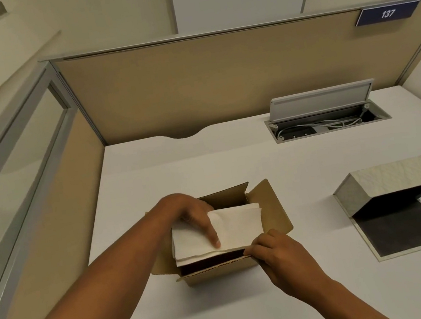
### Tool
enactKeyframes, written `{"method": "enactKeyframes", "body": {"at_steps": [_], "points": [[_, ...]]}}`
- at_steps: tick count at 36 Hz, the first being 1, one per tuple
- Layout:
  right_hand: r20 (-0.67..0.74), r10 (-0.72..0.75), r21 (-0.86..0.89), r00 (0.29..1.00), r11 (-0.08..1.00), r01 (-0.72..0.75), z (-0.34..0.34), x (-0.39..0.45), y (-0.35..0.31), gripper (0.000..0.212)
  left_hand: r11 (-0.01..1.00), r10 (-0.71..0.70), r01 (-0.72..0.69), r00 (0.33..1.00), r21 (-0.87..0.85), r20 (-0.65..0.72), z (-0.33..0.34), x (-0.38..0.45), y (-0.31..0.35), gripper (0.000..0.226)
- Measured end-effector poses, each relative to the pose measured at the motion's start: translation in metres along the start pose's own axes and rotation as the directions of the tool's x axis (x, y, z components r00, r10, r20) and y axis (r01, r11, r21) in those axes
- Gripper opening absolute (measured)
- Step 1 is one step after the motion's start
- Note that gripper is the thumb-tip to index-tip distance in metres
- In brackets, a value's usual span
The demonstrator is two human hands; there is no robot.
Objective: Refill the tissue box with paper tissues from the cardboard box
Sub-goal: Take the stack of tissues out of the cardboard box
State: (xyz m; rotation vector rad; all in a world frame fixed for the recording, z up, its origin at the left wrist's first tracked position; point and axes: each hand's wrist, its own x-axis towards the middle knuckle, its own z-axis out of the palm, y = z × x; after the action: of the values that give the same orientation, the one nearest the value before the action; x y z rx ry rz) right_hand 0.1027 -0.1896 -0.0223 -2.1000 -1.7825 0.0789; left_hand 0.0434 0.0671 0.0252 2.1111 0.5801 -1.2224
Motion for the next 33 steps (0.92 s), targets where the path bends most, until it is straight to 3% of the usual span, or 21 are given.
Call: {"method": "enactKeyframes", "body": {"at_steps": [4, 7, 11, 16, 22, 29, 33], "points": [[-0.022, 0.004, 0.007, 1.000, 1.000, -0.004, 0.002, -0.002, 0.001, 0.025, 0.999, 0.017, -0.016, 1.000, 0.033, -0.022, -0.002, -0.014, 0.002, 0.069], [-0.025, 0.075, 0.068, 0.997, 0.995, -0.073, 0.000, -0.008, 0.000, 0.041, 0.998, 0.031, -0.028, 0.998, 0.049, -0.055, -0.002, -0.026, 0.003, 0.067], [-0.118, 0.208, 0.233, 0.971, 0.956, -0.176, -0.012, -0.013, -0.003, 0.056, 0.991, 0.043, -0.018, 0.980, 0.130, -0.195, -0.004, -0.048, 0.006, 0.076], [-0.258, 0.379, 0.413, 0.889, 0.875, -0.253, -0.027, -0.010, -0.003, 0.072, 0.958, 0.111, 0.004, 0.918, 0.288, -0.381, -0.009, -0.090, 0.018, 0.079], [-0.159, 0.468, 0.603, 0.869, 0.743, -0.290, -0.046, 0.003, -0.003, 0.106, 0.904, 0.258, -0.002, 0.799, 0.427, -0.543, -0.005, -0.138, 0.041, 0.076], [-0.107, 0.425, 0.817, 0.899, 0.553, -0.164, -0.075, 0.008, 0.000, 0.109, 0.824, 0.440, 0.027, 0.597, 0.565, -0.671, 0.015, -0.157, 0.069, 0.073], [-0.092, 0.442, 0.818, 0.892, 0.545, -0.186, -0.093, -0.001, 0.008, 0.113, 0.780, 0.533, 0.011, 0.513, 0.626, -0.673, 0.025, -0.150, 0.085, 0.073]]}}
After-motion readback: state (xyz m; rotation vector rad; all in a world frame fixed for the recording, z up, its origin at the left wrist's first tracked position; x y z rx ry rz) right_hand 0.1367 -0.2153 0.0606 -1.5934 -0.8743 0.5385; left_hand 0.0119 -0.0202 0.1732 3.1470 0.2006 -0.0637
